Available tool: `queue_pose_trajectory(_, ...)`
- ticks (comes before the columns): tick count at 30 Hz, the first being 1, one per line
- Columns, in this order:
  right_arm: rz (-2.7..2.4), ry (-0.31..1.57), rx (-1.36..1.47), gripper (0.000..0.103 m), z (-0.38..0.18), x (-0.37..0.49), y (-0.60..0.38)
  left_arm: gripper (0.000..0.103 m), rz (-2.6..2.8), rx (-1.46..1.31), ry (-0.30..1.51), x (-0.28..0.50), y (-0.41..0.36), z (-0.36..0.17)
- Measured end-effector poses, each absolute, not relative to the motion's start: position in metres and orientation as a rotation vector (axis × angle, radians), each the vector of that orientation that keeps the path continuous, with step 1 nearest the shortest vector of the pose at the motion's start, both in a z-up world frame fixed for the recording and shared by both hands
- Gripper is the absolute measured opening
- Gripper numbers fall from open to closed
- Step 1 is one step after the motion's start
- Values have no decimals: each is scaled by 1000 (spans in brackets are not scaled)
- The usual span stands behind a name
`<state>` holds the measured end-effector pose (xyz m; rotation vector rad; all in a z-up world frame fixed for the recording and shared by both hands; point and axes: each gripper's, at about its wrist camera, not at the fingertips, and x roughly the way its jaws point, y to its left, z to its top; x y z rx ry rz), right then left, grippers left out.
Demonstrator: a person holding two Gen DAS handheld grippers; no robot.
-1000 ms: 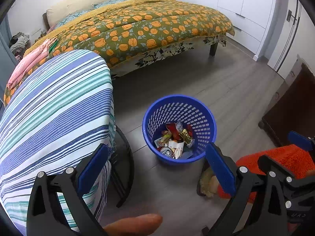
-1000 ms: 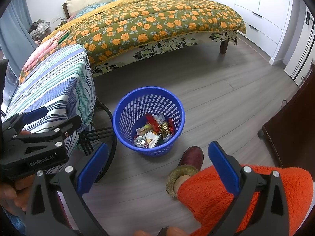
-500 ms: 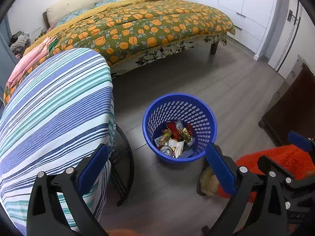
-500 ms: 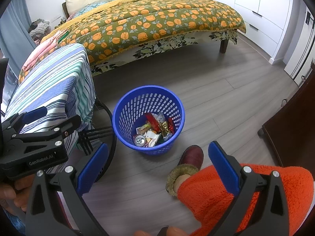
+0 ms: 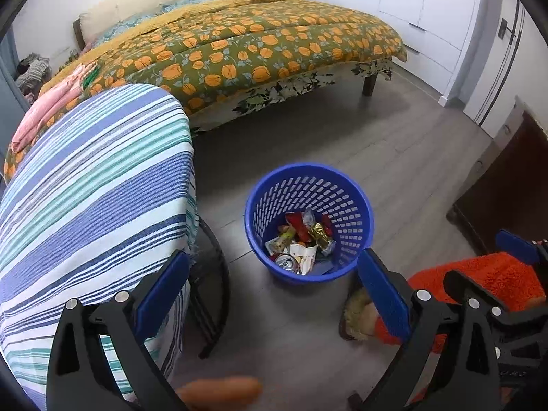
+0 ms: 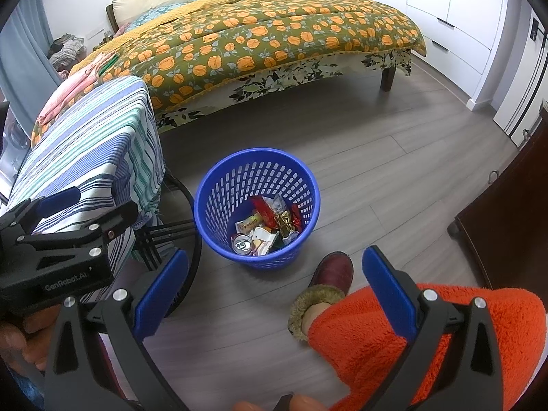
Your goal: Collect trash
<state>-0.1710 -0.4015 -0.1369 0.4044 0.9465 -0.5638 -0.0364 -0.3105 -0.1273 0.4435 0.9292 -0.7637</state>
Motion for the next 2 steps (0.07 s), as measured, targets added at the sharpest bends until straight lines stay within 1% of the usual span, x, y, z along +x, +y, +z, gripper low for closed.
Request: queue_pose_trajectory(2, -564, 947, 404, 98, -137, -171, -401, 98, -766, 443, 933, -36, -311, -128)
